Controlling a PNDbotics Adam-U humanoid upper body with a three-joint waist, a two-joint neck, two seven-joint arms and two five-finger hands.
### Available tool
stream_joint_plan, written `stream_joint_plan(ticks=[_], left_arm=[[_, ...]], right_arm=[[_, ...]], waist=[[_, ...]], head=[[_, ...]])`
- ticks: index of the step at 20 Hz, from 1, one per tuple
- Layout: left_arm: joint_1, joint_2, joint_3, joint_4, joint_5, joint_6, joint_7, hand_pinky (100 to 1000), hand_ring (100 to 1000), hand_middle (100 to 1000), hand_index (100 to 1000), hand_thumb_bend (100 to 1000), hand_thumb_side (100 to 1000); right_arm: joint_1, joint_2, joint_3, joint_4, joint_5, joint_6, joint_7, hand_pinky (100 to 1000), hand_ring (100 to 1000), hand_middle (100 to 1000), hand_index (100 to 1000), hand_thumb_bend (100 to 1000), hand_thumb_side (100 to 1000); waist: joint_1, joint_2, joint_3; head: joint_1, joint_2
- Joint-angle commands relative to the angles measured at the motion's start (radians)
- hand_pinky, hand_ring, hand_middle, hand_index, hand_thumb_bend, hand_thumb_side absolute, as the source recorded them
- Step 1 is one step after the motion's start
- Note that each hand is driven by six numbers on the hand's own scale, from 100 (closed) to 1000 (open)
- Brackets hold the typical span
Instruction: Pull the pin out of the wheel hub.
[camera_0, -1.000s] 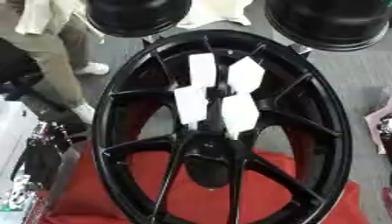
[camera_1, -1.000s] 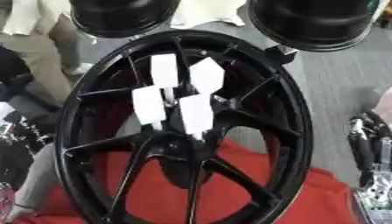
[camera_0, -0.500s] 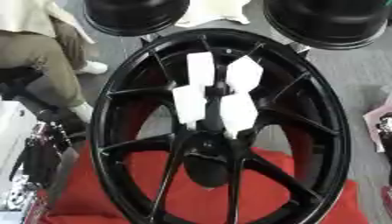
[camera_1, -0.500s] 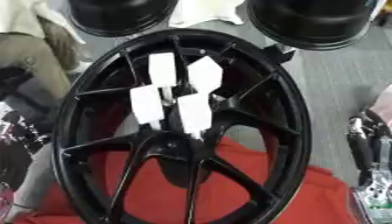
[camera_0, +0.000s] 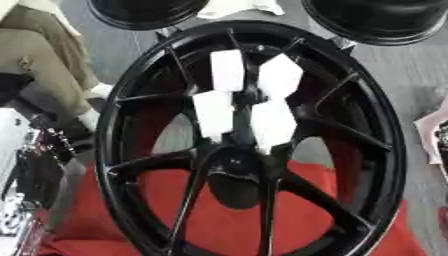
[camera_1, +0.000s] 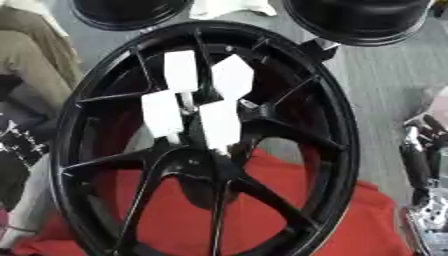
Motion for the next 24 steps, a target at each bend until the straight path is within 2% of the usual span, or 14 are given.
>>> stream_joint_plan(ticks=[1,10,15,20,24], left_arm=[[-0.002,0.036,0.006,-0.056,0.007,0.008,0.0,749,767,652,811,245,1000],[0.014,0.044,-0.001,-0.113,0.003,0.023,-0.001,749,769,654,811,241,1000],[0.048,0.072,-0.002,-0.209,0.005,0.023,0.006,751,774,660,814,232,1000],[0.086,0.111,0.007,-0.34,0.025,0.028,0.047,755,788,678,821,218,1000],[0.109,0.14,0.007,-0.425,0.025,0.035,0.073,759,813,713,835,206,1000]], right_arm=[[-0.008,-0.037,-0.012,-0.046,-0.007,-0.008,0.002,824,769,713,888,100,571],[0.005,-0.103,-0.02,-0.147,0.013,0.036,0.013,825,774,719,886,100,523],[0.037,-0.208,-0.023,-0.267,0.029,0.099,0.031,827,779,724,884,100,527],[0.073,-0.314,-0.019,-0.397,0.05,0.181,0.059,828,786,730,880,100,472],[0.078,-0.413,-0.013,-0.489,0.071,0.244,0.097,831,792,736,875,100,470]], waist=[[0.001,-0.013,-0.002],[-0.005,-0.003,-0.005],[-0.009,0.001,-0.011],[-0.007,0.009,-0.014],[-0.004,0.013,-0.018]], head=[[-0.001,0.001],[0.003,-0.001],[0.004,-0.002],[0.005,-0.002],[0.007,-0.001]])
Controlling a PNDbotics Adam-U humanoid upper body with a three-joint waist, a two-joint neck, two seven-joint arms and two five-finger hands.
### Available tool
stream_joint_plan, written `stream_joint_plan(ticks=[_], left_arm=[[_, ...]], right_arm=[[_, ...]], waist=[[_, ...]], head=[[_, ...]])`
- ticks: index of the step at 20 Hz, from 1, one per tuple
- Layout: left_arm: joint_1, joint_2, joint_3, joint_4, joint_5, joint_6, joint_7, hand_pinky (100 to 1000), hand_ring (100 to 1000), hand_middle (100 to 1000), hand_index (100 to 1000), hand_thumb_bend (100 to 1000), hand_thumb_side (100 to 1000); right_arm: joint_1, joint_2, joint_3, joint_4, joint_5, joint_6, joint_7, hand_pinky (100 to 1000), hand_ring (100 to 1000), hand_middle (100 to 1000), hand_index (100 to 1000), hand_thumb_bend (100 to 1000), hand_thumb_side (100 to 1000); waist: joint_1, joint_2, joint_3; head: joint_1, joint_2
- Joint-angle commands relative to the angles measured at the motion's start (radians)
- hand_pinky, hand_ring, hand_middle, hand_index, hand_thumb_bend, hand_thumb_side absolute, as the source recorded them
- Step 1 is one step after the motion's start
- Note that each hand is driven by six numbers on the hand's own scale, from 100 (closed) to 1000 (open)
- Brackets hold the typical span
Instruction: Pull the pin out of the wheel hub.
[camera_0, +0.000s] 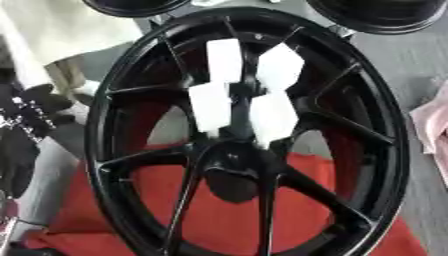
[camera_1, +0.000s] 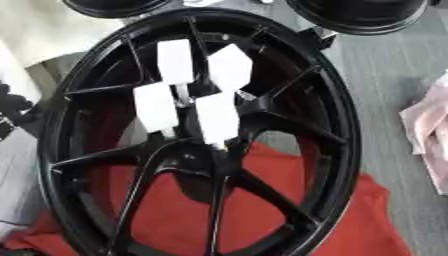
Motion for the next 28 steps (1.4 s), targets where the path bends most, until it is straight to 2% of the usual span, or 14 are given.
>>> stream_joint_plan(ticks=[1,5,11,16,22,28], left_arm=[[0.007,0.048,0.007,-0.067,0.003,-0.005,0.016,760,817,719,837,205,999],[0.013,0.059,0.0,-0.074,-0.006,-0.037,0.006,760,820,724,838,199,989],[0.026,0.068,-0.004,-0.074,-0.023,-0.077,0.002,764,848,764,854,191,979],[0.036,0.073,-0.002,-0.074,-0.028,-0.11,0.005,765,853,770,853,192,972],[0.038,0.079,-0.003,-0.074,-0.025,-0.113,0.004,765,855,771,853,192,974],[0.032,0.086,-0.007,-0.074,-0.024,-0.111,0.0,765,855,772,852,193,974]], right_arm=[[-0.005,-0.113,-0.002,-0.086,0.023,0.047,0.033,831,793,737,874,100,470],[-0.026,-0.226,-0.006,-0.12,0.052,0.097,0.098,834,800,742,865,100,449],[-0.077,-0.384,-0.015,-0.122,0.085,0.123,0.194,840,813,753,855,100,410],[-0.154,-0.495,-0.01,-0.122,0.106,0.138,0.298,847,827,765,847,100,318],[-0.261,-0.59,0.031,-0.122,0.148,0.147,0.499,856,843,779,840,100,211],[-0.364,-0.633,0.115,-0.122,0.195,0.13,0.721,859,849,784,831,100,206]], waist=[[0.002,-0.013,-0.004],[0.001,-0.007,-0.011],[-0.002,0.0,-0.019],[-0.006,0.0,-0.021],[-0.014,-0.002,-0.02],[-0.026,-0.004,-0.011]], head=[[0.006,-0.004],[0.009,-0.01],[0.013,-0.023],[0.011,-0.023],[0.006,-0.026],[-0.002,-0.035]])
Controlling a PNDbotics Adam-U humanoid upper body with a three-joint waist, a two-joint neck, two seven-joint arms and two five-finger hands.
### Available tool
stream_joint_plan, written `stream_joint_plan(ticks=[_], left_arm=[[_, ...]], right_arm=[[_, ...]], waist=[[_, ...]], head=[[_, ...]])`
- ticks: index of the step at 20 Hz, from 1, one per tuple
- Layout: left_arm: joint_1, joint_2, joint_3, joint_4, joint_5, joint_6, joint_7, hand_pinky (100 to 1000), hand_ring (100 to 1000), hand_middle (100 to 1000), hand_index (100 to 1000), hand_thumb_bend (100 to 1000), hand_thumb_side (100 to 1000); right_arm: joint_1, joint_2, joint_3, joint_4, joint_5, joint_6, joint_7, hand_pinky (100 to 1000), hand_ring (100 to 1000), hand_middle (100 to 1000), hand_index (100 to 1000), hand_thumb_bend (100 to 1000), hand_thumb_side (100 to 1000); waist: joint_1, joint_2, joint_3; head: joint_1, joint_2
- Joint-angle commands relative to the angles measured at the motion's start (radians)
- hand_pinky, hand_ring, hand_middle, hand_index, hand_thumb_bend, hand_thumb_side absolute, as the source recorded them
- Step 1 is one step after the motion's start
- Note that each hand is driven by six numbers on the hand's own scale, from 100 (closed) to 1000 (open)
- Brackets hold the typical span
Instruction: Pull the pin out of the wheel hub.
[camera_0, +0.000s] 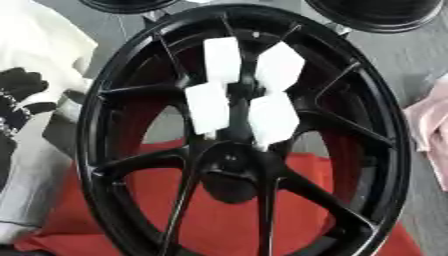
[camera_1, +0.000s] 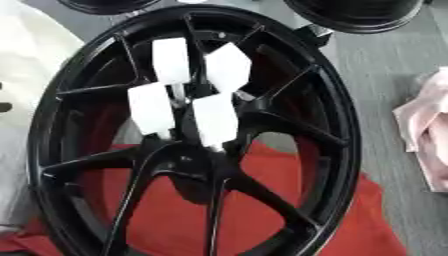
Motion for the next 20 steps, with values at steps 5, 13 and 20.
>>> stream_joint_plan(ticks=[5,13,20], left_arm=[[-0.007,0.039,-0.003,-0.021,0.0,0.001,-0.007,764,856,772,852,195,976],[-0.011,0.045,-0.01,-0.021,0.005,0.009,-0.014,763,856,772,851,196,977],[-0.011,0.047,-0.012,-0.021,0.007,0.009,-0.016,763,856,772,851,196,977]], right_arm=[[-0.087,-0.063,0.091,-0.012,0.07,-0.037,0.261,860,851,786,830,100,237],[-0.191,-0.039,0.196,-0.012,0.086,-0.063,0.435,859,847,784,830,100,268],[-0.289,0.011,0.276,-0.012,0.101,-0.063,0.517,859,847,784,830,100,274]], waist=[[-0.012,-0.023,0.014],[-0.025,-0.026,0.027],[-0.03,-0.029,0.037]], head=[[-0.011,-0.023],[-0.024,-0.031],[-0.033,-0.031]])
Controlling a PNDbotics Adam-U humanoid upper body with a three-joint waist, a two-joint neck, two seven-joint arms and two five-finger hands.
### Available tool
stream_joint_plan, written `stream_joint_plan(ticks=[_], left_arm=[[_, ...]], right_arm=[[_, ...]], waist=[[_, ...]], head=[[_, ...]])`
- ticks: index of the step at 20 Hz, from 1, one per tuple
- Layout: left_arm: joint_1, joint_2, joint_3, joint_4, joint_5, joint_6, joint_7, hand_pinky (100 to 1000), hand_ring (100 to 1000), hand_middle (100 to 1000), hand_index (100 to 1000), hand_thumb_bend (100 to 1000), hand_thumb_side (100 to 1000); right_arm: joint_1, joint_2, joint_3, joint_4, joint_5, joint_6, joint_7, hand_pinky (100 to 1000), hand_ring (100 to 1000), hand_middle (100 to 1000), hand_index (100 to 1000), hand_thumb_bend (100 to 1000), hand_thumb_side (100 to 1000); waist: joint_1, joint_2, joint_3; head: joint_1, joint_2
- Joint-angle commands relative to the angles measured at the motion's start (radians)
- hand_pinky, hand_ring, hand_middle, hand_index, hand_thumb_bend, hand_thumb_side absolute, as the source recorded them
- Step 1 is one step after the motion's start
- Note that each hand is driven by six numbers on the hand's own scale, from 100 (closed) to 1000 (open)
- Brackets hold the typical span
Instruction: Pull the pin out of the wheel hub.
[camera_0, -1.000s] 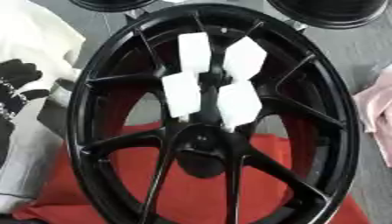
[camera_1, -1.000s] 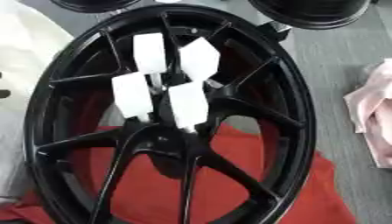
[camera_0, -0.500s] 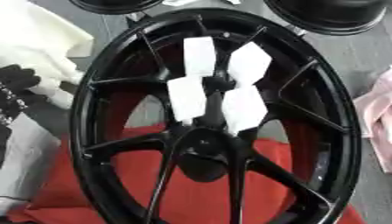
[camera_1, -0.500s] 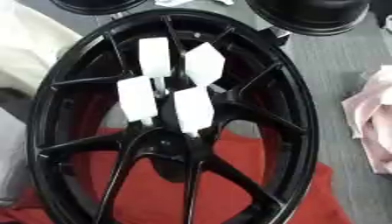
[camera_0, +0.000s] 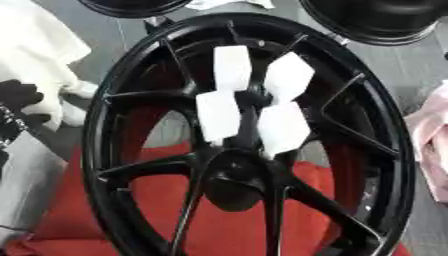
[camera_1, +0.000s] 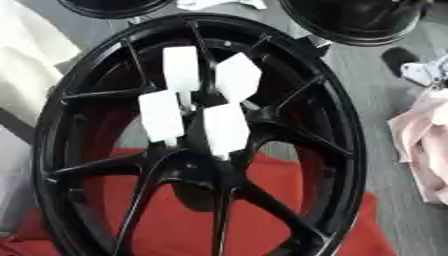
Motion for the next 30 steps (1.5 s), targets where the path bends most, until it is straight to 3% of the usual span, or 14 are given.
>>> stream_joint_plan(ticks=[1,10,20,30], left_arm=[[-0.008,0.032,0.004,-0.021,0.002,-0.001,-0.002,762,856,772,851,196,977],[-0.01,0.03,0.002,-0.021,0.002,0.002,0.0,761,857,772,850,197,980],[-0.013,0.024,0.001,-0.021,-0.003,0.008,0.002,760,857,772,850,198,989],[-0.011,0.024,-0.003,-0.021,-0.016,0.017,0.002,759,853,772,848,200,998]], right_arm=[[-0.042,0.002,0.018,-0.012,0.012,0.003,0.031,858,847,784,830,100,274],[-0.132,0.072,0.093,-0.012,0.036,0.035,0.075,857,849,786,832,100,272],[-0.206,0.151,0.135,0.001,0.059,0.092,0.053,866,874,825,872,100,254],[-0.279,0.214,0.134,0.093,0.068,0.051,0.054,898,913,854,925,100,246]], waist=[[0.003,-0.029,0.002],[-0.001,-0.027,0.015],[-0.007,-0.014,0.033],[-0.025,-0.003,0.049]], head=[[-0.006,-0.013],[-0.012,-0.007],[-0.024,-0.007],[-0.045,-0.008]])
